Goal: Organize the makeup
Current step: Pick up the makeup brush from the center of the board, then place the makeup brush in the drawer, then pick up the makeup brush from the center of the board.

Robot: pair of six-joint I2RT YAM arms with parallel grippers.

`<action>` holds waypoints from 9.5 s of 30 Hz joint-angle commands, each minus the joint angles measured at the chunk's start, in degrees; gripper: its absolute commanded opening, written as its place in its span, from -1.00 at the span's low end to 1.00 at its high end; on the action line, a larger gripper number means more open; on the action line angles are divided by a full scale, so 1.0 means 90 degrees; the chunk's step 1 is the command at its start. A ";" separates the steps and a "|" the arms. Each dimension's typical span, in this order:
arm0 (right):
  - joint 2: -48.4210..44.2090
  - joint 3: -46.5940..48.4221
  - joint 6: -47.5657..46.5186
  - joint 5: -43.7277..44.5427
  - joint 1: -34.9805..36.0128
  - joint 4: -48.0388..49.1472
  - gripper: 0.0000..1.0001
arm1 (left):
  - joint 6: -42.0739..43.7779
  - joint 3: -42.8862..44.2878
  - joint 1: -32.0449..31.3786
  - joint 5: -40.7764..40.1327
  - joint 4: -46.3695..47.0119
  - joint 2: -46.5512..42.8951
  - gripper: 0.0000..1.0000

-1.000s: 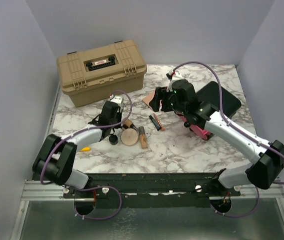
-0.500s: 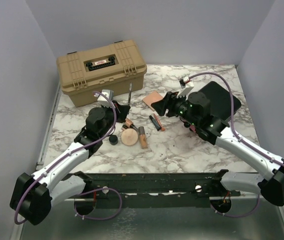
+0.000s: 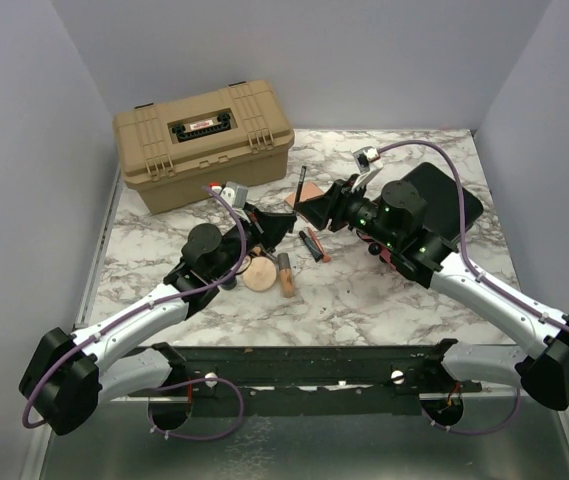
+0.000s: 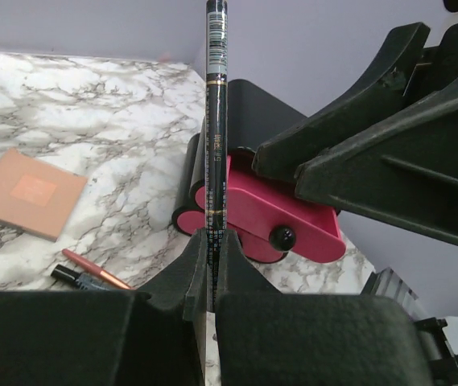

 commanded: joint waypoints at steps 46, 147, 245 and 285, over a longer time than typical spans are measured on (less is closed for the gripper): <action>0.0323 0.0122 0.0703 0.0249 0.0039 0.0229 -0.30 | 0.0093 0.0177 -0.0163 0.0499 0.0511 -0.0316 -1.00; 0.0117 0.1052 -0.2947 0.3101 -0.1429 -0.6503 -0.73 | 0.0041 0.2731 -0.1824 0.0360 0.1219 0.4888 -0.31; 0.3010 0.3126 -0.1408 0.1725 0.0193 -0.5439 -0.03 | -0.1539 -0.0872 -0.0343 -0.4938 -0.0929 0.0648 0.34; 0.5497 0.3841 -0.0804 0.3414 -0.0022 -0.5191 -0.14 | 0.0958 -0.0565 0.1194 -0.0124 -0.1325 0.2192 0.22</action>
